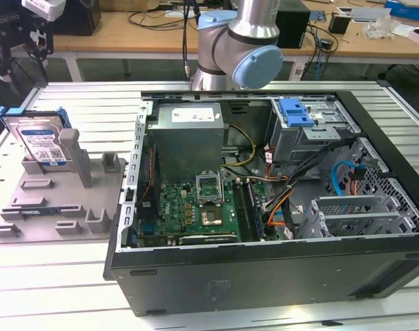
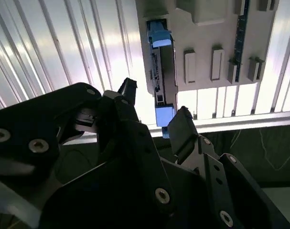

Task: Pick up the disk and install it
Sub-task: 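Pick up the disk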

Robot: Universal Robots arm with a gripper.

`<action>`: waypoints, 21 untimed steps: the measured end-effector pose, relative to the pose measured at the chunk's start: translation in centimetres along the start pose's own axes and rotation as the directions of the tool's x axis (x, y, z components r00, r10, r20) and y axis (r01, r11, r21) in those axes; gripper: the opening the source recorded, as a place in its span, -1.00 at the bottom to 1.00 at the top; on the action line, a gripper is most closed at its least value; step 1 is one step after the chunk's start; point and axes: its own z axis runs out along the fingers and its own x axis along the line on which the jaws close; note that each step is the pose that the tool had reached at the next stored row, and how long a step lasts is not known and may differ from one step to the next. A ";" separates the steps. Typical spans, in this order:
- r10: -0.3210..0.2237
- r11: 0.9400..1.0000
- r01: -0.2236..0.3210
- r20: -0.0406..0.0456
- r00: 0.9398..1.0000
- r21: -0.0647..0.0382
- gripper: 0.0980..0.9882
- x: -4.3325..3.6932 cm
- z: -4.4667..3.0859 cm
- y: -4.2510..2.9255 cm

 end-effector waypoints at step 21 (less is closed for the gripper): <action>-0.459 0.888 0.459 -0.028 0.888 0.003 0.00 0.00 0.19 -0.01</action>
